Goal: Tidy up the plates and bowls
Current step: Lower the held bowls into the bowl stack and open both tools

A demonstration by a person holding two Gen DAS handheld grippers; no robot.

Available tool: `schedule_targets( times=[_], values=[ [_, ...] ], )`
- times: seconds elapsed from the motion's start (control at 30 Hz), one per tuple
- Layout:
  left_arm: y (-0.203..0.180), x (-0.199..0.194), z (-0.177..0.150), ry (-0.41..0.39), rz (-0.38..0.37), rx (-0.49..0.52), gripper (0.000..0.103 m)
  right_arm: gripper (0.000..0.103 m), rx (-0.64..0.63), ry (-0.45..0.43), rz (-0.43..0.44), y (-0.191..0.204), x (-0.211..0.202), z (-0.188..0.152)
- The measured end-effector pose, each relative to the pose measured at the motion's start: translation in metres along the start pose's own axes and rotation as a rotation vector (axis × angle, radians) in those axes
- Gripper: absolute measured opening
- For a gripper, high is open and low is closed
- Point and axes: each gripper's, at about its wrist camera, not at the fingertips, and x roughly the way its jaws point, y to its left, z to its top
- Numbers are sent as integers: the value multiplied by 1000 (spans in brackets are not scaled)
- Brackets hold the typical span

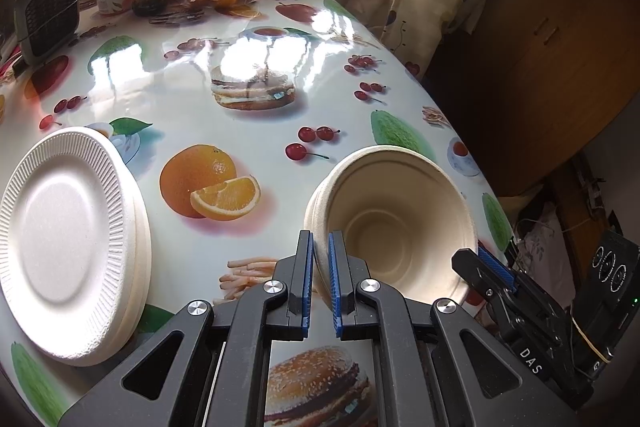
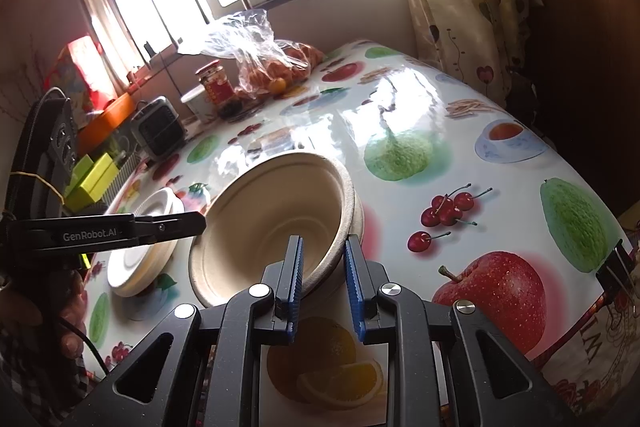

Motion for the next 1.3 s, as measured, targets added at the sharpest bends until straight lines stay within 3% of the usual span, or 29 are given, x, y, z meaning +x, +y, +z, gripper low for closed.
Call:
schedule_targets(
  times=[0.33,0.8,0.9,1.0,1.3],
  values=[
    [1,0,-1,2,-1,-5,8,21,4,-1,4,0,0,-1],
    [0,0,-2,-6,-3,-5,15,29,8,-3,2,0,1,0],
    [1,-3,-3,-29,12,0,20,33,9,-3,4,0,1,-1],
    [1,-6,-5,-43,20,9,39,41,15,-6,4,-1,0,1],
    [2,-14,-11,-111,84,26,45,51,37,-10,-5,-8,-2,5]
  ],
)
